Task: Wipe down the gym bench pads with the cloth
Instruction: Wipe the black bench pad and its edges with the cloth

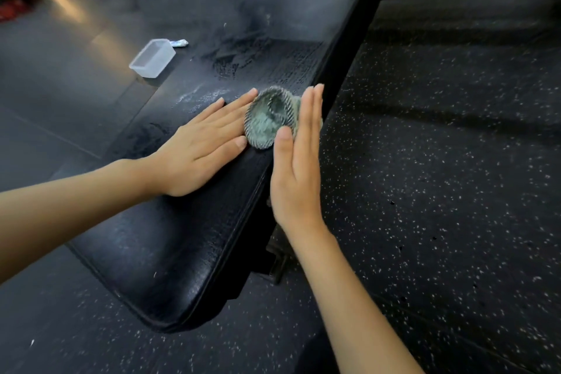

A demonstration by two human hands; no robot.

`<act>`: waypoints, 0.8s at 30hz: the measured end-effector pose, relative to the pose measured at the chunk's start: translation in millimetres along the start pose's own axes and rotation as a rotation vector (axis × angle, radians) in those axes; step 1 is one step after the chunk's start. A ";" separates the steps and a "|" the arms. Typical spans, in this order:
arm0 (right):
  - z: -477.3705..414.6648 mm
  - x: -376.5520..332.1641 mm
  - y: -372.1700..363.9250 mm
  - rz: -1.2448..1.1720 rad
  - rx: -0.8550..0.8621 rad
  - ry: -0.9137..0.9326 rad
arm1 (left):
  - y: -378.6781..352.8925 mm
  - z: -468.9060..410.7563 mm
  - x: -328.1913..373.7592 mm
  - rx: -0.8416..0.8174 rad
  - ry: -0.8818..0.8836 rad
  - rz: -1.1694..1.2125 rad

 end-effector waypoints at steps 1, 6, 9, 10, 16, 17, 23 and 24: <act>-9.8 1.1 1.7 -0.008 -0.019 -0.016 | 0.8 -3.4 -3.7 0.001 0.013 0.010; 20.9 -4.5 -2.8 -0.031 -0.067 -0.004 | 4.1 -17.6 -10.4 0.003 0.045 0.052; 49.4 -7.0 -6.6 -0.034 -0.112 0.019 | 7.3 -24.0 -14.9 -0.009 0.059 0.042; 58.3 -8.9 -8.4 -0.032 -0.130 0.028 | 7.0 -25.6 -15.8 -0.014 0.055 0.041; 61.4 -8.8 -11.5 -0.037 -0.152 0.024 | 8.3 -32.6 -21.0 -0.020 0.043 0.039; 55.8 -8.2 -11.2 -0.043 -0.151 0.025 | 8.0 -33.6 -21.8 -0.023 0.042 0.039; 12.1 -1.2 -5.9 -0.063 -0.136 0.031 | 8.1 -42.2 -27.0 -0.037 0.056 0.036; 3.5 0.0 -4.5 -0.063 -0.133 0.034 | 8.5 -43.4 -27.2 -0.034 0.055 0.037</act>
Point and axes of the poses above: each hand's wrist, its own z-axis away from the middle knuckle, its own y-axis out of the back of the hand, x = y × z, the point moved 9 cm from there along -z, towards the middle knuckle, and after that the axes turned 6 degrees about -y, right-handed, at the moved point
